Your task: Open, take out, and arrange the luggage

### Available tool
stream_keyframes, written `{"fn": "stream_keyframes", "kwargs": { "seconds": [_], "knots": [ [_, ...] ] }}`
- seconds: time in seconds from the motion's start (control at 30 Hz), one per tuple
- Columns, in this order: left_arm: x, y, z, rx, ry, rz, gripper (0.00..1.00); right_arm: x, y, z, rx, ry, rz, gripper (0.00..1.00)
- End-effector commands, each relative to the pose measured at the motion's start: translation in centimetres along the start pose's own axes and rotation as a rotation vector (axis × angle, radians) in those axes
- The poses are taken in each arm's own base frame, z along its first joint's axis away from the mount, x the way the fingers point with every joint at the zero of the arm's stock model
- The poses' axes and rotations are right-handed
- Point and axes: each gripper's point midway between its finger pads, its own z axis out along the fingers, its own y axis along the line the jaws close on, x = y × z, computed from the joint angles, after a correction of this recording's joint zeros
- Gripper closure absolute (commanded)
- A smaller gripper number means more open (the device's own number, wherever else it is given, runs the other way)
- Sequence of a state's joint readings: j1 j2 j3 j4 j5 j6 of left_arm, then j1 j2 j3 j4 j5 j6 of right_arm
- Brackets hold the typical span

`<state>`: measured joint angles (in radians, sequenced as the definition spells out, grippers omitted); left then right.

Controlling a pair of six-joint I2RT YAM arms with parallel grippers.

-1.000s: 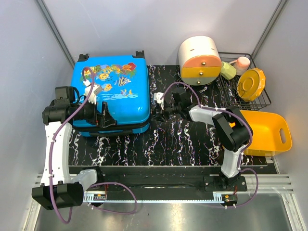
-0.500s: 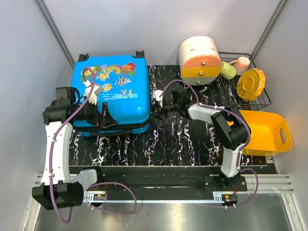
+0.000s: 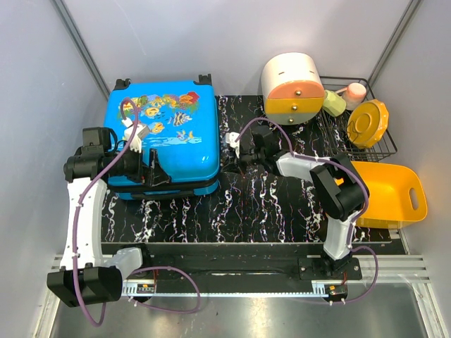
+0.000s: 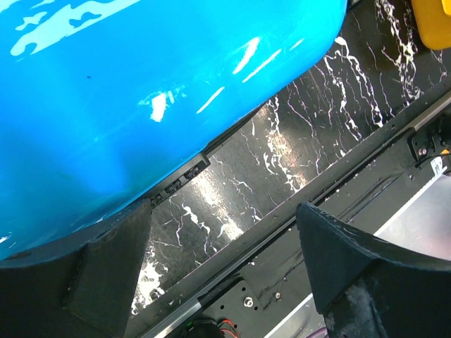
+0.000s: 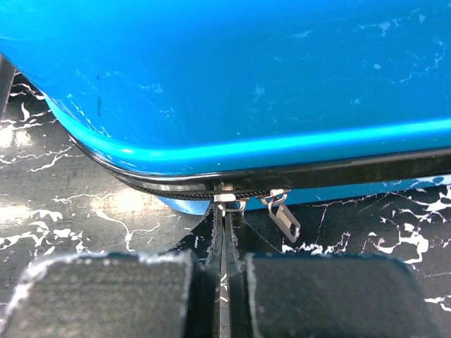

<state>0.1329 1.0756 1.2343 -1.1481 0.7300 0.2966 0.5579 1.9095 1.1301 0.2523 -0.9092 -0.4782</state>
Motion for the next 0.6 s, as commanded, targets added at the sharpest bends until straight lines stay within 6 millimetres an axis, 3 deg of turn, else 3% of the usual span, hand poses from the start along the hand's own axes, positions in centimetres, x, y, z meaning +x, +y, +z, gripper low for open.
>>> {"fn": "stream_keyframes", "kwargs": {
  "seconds": [0.0, 0.2, 0.37, 0.43, 0.57],
  "knots": [
    [-2.1, 0.9, -0.4, -0.055, -0.085, -0.016, 0.12, -4.3, 1.0, -1.4, 0.004, -0.083, 0.005, 1.0],
    [-4.6, 2.2, -2.0, -0.134, -0.142, 0.001, 0.1, -4.3, 3.8, -1.7, 0.011, -0.056, 0.058, 1.0],
    [-4.9, 3.5, -2.7, -0.218, -0.132, 0.005, 0.1, -3.4, 4.2, -0.5, 0.056, -0.01, 0.099, 1.0],
    [-4.9, 4.5, -3.2, -0.285, -0.146, -0.077, 0.09, -3.6, 4.5, 0.1, 0.06, -0.006, 0.137, 1.0],
    [-5.4, 8.1, -6.0, -0.411, -0.235, -0.255, 0.07, -3.6, 5.9, 0.9, 0.095, 0.006, 0.181, 1.0]
  ]
}}
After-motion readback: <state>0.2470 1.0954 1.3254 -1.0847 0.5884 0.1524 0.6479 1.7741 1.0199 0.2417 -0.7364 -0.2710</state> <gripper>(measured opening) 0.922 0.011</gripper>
